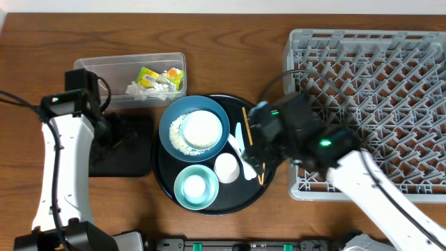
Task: Sort waste into correct bins and load items into the dishwasher rack
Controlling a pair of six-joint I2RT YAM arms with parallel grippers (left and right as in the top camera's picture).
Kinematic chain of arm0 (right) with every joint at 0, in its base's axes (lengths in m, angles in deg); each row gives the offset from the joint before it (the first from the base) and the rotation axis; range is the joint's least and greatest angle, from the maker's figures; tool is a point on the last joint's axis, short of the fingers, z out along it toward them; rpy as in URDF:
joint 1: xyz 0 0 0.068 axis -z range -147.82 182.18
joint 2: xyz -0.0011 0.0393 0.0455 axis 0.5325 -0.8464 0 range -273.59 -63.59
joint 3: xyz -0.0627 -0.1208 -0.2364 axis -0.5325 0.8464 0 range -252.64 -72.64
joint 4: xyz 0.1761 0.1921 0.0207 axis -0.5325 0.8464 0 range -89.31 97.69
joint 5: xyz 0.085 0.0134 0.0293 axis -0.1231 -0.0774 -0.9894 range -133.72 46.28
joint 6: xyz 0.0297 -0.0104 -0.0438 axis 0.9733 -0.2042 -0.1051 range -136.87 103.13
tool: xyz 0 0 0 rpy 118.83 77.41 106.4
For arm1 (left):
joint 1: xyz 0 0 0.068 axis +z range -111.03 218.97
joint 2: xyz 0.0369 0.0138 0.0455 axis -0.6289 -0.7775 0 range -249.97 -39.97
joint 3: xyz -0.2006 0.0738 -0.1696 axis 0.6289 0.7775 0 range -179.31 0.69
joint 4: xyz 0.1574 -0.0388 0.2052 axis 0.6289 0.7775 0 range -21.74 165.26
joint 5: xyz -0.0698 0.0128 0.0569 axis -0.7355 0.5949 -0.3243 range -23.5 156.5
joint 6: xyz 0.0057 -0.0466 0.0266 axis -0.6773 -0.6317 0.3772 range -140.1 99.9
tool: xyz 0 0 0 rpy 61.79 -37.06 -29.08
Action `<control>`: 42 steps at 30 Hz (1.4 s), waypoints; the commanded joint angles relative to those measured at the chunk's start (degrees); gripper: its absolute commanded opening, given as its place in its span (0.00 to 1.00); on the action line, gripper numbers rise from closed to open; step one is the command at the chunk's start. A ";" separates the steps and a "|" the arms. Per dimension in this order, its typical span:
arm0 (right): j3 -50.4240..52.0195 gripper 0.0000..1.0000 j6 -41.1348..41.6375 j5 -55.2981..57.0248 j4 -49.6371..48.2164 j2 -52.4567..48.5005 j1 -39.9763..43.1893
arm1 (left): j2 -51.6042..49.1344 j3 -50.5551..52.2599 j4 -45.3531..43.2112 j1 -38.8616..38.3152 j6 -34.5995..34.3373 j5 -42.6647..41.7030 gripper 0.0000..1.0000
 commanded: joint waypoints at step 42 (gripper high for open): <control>-7.08 0.45 18.71 8.81 -2.80 -15.08 -12.50 | 0.20 1.18 -0.72 1.01 -0.74 0.83 0.79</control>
